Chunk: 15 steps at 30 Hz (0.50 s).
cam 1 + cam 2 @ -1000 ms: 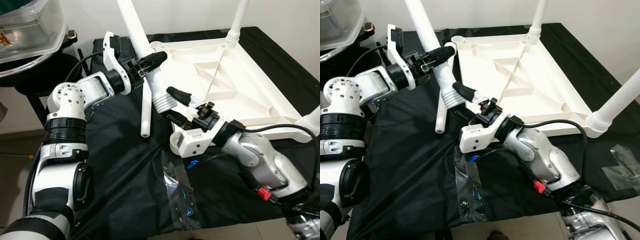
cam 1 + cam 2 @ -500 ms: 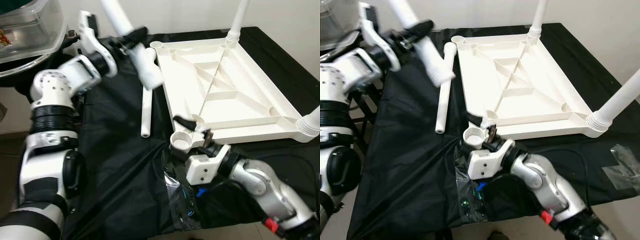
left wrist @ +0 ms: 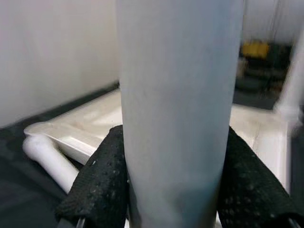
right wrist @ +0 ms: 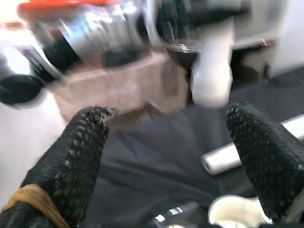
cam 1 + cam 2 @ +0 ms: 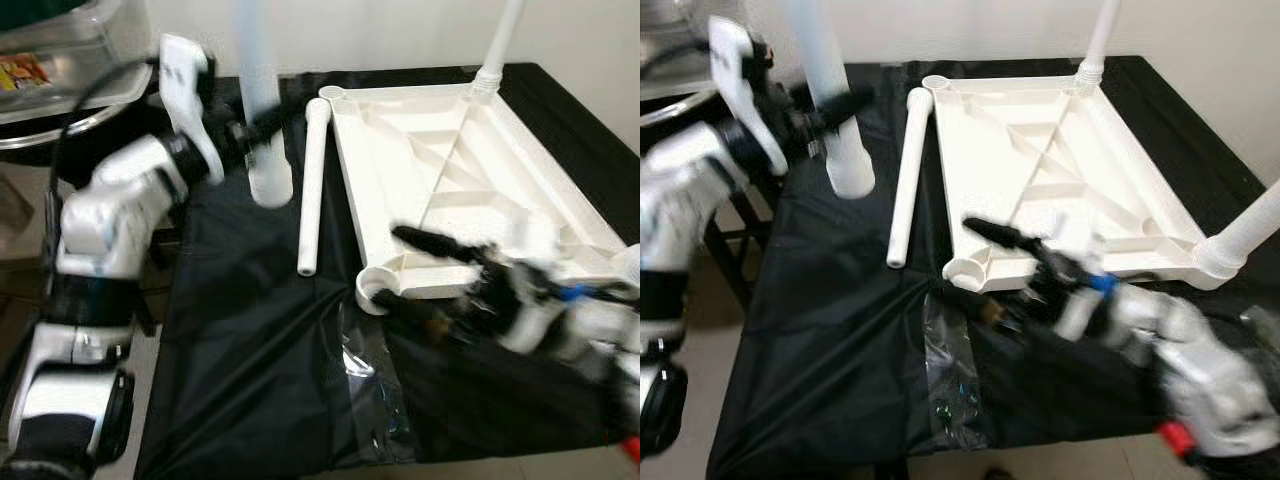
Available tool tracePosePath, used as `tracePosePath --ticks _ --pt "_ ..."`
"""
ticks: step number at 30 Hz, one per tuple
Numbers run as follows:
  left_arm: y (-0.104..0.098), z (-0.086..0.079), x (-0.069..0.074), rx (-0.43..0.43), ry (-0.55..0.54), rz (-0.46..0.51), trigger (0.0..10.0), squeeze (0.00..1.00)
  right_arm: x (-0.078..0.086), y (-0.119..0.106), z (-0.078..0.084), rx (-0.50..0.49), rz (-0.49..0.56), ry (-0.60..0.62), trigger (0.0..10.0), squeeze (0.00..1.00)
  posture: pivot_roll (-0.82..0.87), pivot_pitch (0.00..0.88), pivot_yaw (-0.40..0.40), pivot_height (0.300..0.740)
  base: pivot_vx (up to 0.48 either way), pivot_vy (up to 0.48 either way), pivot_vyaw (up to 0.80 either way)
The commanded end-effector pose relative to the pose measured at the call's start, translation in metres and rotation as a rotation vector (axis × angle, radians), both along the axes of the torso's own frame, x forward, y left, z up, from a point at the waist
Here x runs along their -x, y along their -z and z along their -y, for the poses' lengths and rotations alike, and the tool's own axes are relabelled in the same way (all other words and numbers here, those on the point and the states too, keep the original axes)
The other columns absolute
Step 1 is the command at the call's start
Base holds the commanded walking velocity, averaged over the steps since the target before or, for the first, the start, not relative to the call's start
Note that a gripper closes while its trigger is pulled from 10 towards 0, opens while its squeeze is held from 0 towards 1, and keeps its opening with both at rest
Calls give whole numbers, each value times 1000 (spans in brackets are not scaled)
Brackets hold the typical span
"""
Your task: Building children table
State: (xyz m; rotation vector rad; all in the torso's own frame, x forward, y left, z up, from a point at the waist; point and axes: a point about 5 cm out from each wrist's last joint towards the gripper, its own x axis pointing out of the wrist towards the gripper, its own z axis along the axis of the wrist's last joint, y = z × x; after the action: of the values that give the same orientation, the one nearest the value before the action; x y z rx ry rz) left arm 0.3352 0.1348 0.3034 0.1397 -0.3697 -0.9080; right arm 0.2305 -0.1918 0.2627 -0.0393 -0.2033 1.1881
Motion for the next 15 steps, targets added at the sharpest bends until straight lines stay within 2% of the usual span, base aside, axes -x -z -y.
tracePosePath --ticks 1,4,5,6,7,9,10,12,15 --pt "0 9 11 -48 64 62 1647 0 3 -13 4 -56 -7 -47 10000 0 -59 184 31 740 0 0 0" --pt "2 11 13 -56 80 65 1647 0 3 -16 6 -78 -17 -50 10000 0 -59 184 31 740 0 0 0" --pt "8 15 22 -54 162 73 5529 0 2 -25 12 -110 -43 -75 10000 0 -57 184 27 740 0 0 0" --pt "8 15 22 -54 162 73 5529 0 2 -25 12 -110 -43 -75 10000 0 -57 184 27 740 0 0 0" --pt "13 19 31 -65 233 70 10000 0 2 -29 17 -91 -62 -97 10000 0 -58 183 26 740 0 0 0" --pt "22 29 46 -99 350 51 10000 0 1 -31 23 1 -103 -136 10000 0 -54 182 22 740 0 0 0" --pt "22 29 46 -99 350 51 10000 0 1 -31 23 1 -103 -136 10000 0 -54 182 22 740 0 0 0" --pt "30 35 57 -128 436 24 10000 0 -3 -26 24 109 -122 -147 10000 0 -55 181 21 740 0 0 0" --pt "34 38 64 -145 485 13 10000 0 -5 -26 24 133 -127 -161 10000 0 -50 180 18 740 0 0 0"
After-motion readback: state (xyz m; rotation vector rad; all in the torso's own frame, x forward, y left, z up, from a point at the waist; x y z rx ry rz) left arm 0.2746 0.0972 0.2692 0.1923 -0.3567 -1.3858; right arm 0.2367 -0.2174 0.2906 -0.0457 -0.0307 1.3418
